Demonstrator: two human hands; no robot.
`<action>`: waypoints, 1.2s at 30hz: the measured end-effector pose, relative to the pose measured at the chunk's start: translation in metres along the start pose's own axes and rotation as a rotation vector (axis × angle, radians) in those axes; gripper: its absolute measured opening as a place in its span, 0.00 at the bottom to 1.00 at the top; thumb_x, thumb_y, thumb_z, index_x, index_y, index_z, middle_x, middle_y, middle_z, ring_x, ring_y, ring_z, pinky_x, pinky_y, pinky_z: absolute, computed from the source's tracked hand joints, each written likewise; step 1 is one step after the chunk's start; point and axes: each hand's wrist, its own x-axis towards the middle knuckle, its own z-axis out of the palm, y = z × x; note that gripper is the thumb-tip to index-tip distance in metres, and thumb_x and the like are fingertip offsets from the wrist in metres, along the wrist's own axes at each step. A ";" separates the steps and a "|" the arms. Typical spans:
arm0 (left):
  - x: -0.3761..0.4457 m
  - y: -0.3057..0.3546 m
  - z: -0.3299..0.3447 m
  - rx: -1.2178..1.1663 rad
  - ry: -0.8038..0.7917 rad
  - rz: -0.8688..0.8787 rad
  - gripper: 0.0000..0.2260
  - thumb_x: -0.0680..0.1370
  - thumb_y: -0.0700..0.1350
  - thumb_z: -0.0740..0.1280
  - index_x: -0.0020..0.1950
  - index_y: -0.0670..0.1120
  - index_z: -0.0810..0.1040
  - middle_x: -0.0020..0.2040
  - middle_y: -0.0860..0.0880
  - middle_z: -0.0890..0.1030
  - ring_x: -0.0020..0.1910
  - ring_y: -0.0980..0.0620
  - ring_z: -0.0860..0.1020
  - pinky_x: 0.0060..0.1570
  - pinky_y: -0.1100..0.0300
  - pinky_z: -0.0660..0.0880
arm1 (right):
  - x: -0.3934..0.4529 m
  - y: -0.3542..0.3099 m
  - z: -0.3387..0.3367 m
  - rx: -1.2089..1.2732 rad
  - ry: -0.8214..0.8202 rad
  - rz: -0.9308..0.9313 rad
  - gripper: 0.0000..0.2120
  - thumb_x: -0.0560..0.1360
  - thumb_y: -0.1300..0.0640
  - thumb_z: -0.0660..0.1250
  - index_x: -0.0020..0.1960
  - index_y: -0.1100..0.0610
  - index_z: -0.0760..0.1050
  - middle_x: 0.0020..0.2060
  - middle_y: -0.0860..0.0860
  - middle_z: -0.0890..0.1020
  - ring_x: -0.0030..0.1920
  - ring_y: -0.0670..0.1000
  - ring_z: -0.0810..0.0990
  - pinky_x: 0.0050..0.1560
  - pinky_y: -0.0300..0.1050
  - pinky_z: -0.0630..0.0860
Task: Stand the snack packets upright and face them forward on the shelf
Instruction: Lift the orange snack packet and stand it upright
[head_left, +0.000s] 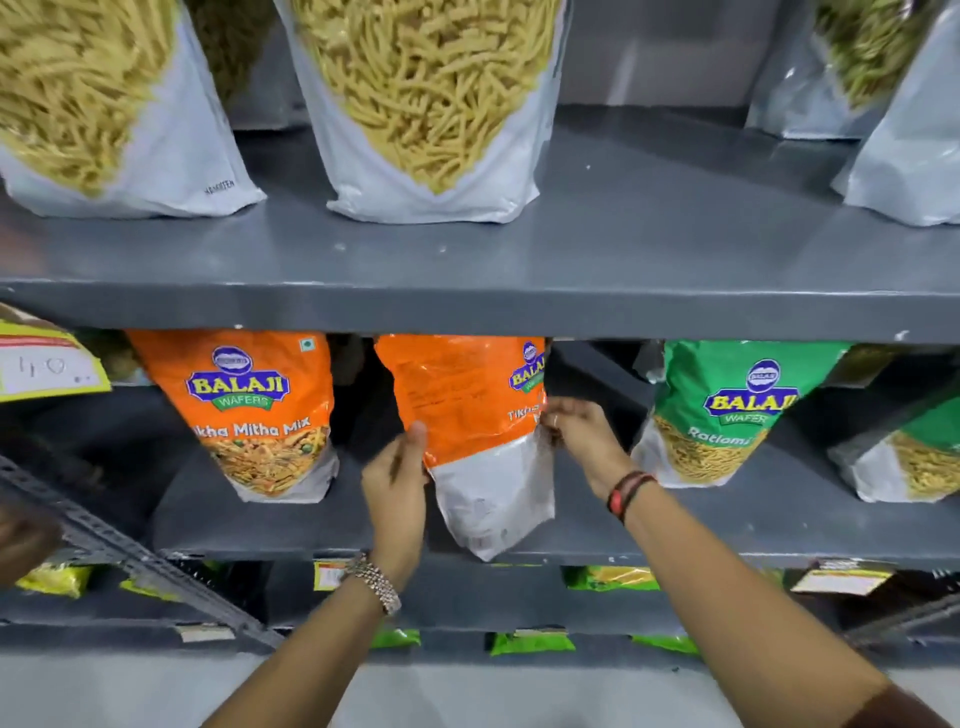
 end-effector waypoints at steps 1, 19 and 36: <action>0.007 0.007 -0.001 0.022 -0.026 0.041 0.10 0.77 0.51 0.63 0.42 0.46 0.75 0.42 0.46 0.76 0.44 0.50 0.73 0.46 0.54 0.71 | -0.002 -0.002 0.002 0.033 -0.002 -0.057 0.10 0.75 0.67 0.60 0.46 0.59 0.80 0.40 0.51 0.82 0.38 0.45 0.76 0.35 0.34 0.70; 0.018 -0.036 0.009 0.289 -0.249 -0.275 0.32 0.78 0.61 0.51 0.77 0.49 0.47 0.74 0.54 0.62 0.69 0.55 0.64 0.62 0.60 0.61 | -0.008 0.012 0.014 -0.157 -0.079 -0.131 0.16 0.80 0.52 0.55 0.57 0.61 0.75 0.57 0.57 0.81 0.57 0.55 0.79 0.63 0.51 0.74; 0.063 -0.041 0.030 0.246 -0.116 -0.314 0.26 0.80 0.58 0.51 0.74 0.47 0.61 0.72 0.43 0.69 0.68 0.44 0.70 0.61 0.57 0.64 | -0.048 0.039 0.011 -0.394 -0.352 -0.309 0.13 0.75 0.70 0.61 0.57 0.61 0.76 0.48 0.51 0.82 0.49 0.46 0.81 0.52 0.32 0.76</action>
